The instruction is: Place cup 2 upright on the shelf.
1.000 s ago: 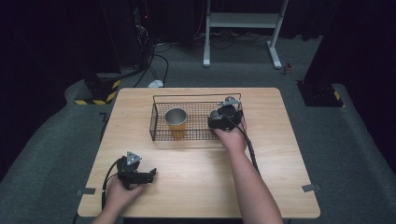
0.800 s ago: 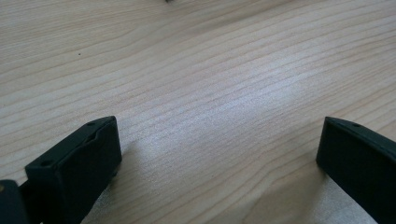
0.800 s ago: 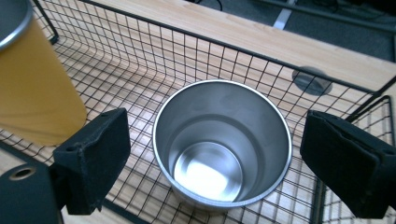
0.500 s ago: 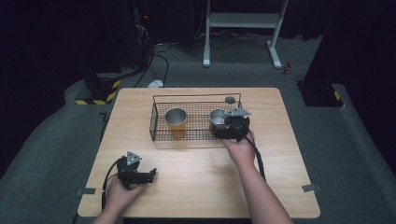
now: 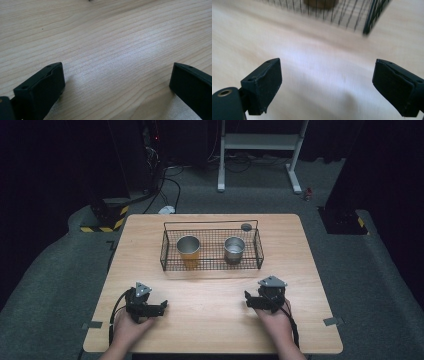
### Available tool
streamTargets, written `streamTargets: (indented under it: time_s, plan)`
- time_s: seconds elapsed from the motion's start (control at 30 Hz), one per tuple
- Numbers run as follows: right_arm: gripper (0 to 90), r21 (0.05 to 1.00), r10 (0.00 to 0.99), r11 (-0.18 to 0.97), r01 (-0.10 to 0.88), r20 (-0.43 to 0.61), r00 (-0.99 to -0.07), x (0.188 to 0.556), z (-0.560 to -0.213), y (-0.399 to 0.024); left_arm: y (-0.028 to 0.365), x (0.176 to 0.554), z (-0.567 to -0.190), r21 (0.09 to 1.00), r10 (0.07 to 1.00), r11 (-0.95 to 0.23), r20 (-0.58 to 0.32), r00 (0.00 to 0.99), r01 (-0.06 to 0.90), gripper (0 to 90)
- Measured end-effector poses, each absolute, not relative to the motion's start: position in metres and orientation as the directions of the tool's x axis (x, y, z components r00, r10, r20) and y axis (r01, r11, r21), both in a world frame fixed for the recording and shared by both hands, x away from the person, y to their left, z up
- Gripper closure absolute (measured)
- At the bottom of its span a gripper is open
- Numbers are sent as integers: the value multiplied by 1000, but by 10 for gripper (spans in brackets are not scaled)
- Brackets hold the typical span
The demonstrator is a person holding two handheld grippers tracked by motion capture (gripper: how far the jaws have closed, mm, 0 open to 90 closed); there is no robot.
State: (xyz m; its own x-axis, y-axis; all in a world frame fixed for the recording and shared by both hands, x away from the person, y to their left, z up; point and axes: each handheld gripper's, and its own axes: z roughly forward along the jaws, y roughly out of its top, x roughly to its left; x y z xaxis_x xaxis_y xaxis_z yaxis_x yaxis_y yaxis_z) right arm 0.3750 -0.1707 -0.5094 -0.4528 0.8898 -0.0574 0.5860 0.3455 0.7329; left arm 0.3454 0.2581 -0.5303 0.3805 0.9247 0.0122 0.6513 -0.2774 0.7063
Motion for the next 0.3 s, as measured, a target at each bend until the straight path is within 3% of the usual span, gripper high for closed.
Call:
streamTargets:
  time_s: [0.3]
  plan:
    - [93, 708, 887, 363, 606, -63, -457, 357, -525, -179, 258, 345, -530, 706, 925, -276, 11, 380, 652, 3]
